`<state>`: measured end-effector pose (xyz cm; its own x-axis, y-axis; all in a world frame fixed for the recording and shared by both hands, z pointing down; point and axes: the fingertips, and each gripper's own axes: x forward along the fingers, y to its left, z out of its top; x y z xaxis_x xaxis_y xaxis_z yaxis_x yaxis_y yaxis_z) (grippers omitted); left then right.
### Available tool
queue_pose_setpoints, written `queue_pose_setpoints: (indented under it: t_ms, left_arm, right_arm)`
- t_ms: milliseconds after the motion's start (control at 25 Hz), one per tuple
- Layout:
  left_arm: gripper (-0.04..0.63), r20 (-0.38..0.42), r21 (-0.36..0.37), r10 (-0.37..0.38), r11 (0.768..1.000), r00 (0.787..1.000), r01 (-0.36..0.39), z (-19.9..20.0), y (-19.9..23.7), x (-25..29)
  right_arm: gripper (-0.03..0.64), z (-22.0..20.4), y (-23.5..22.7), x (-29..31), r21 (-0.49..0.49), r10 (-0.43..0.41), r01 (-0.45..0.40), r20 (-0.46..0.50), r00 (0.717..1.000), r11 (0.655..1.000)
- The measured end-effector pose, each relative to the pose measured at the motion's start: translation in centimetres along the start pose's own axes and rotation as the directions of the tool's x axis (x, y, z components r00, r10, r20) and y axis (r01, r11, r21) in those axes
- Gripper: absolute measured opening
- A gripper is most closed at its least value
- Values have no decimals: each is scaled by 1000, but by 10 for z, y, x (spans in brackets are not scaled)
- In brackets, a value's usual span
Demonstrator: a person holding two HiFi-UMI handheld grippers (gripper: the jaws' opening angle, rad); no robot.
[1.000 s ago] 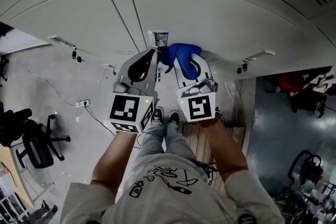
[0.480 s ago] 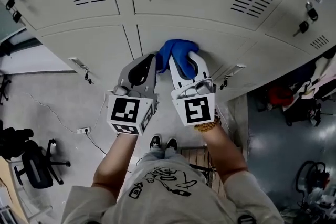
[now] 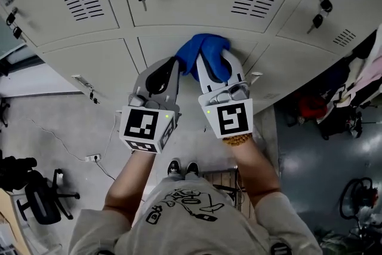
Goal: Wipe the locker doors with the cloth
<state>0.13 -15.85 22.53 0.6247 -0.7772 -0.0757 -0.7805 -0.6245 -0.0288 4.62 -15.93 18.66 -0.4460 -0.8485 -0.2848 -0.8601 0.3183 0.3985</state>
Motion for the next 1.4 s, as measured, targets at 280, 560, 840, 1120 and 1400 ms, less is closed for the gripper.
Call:
queue_pose_setpoints:
  t_ms: [280, 560, 840, 1120, 1400]
  left_arm:
    - [3, -46, -20, -32, 999, 998, 31, -29, -18, 12]
    - [3, -115, -53, -31, 998, 993, 25, -70, -15, 10]
    - [3, -187, -77, -41, 997, 981, 27, -124, -19, 9]
    - [3, -275, -118, -54, 993, 960, 22, -182, -23, 7]
    - [3, -306, -117, -61, 993, 950, 26, -219, -29, 19]
  right_arm:
    - [31, -34, -9, -23, 33, -27, 28, -28, 999, 999]
    - [31, -83, 17, -35, 82, 11, -5, -75, 997, 997]
    - [32, -143, 49, -50, 120, 59, -43, -133, 989, 992]
    - [31, -200, 78, -66, 180, 113, -76, -203, 973, 981]
    - [31, -252, 94, -79, 177, 155, -115, -235, 960, 978]
